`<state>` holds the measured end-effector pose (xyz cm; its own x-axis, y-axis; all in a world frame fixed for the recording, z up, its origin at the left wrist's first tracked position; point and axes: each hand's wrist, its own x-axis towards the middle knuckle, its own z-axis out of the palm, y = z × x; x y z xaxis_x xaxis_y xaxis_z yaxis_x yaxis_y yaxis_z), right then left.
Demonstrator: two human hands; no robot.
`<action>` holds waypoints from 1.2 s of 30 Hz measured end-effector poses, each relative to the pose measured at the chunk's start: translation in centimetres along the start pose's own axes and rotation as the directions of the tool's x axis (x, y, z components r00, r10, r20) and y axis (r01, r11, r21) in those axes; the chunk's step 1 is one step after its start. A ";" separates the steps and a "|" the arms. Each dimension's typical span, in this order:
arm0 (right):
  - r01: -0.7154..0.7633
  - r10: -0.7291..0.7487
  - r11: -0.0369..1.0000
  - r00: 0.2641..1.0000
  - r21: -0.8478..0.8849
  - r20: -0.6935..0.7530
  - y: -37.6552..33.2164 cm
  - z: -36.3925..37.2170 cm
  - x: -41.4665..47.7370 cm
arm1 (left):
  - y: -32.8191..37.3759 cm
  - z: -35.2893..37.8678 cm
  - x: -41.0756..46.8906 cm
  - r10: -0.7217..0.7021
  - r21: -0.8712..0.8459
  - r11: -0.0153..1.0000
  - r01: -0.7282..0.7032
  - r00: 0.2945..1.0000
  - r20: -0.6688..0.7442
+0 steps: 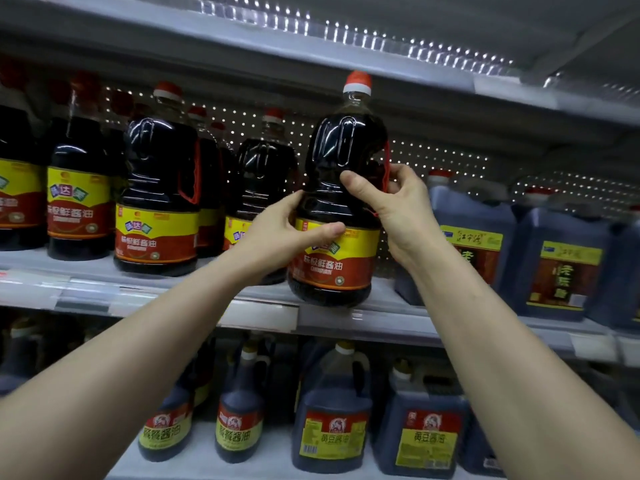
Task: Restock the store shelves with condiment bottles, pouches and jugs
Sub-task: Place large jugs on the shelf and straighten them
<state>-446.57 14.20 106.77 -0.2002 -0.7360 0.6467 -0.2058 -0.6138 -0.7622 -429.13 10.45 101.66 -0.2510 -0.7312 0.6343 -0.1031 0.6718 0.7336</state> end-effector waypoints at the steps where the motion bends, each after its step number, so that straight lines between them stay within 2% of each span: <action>1: -0.010 0.010 1.000 1.000 -0.005 -0.001 0.3 -0.6 0.1 | -0.2 0.6 0.2 0.006 -0.002 1.000 -0.006 1.000 0.001; 7: -0.027 0.027 1.000 1.000 0.002 0.001 1.6 -2.4 1.0 | -0.8 2.2 1.4 -0.040 0.037 0.999 0.038 0.998 0.040; 18: -0.050 0.048 0.996 0.999 0.075 0.023 3.5 -2.2 2.4 | -2.2 3.1 2.4 -0.031 0.042 0.999 0.031 0.999 0.009; 27: -0.074 0.068 0.990 0.996 0.121 0.052 5.1 -2.5 3.6 | -2.9 4.2 3.4 0.001 0.115 0.993 0.006 0.998 -0.056; 31: -0.067 0.061 0.993 0.996 0.101 0.058 5.8 -2.7 3.9 | -3.3 4.7 3.8 -0.007 0.163 0.986 0.020 0.997 -0.077; 36: -0.021 0.023 0.999 0.999 -0.037 0.030 6.9 -2.5 2.8 | -2.9 4.6 3.1 -0.081 0.148 0.985 0.085 0.996 -0.033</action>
<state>-450.91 8.62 103.43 -0.1764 -0.7577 0.6283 -0.2366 -0.5869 -0.7743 -433.98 6.80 100.35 -0.2103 -0.7869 0.5801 -0.2653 0.6171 0.7408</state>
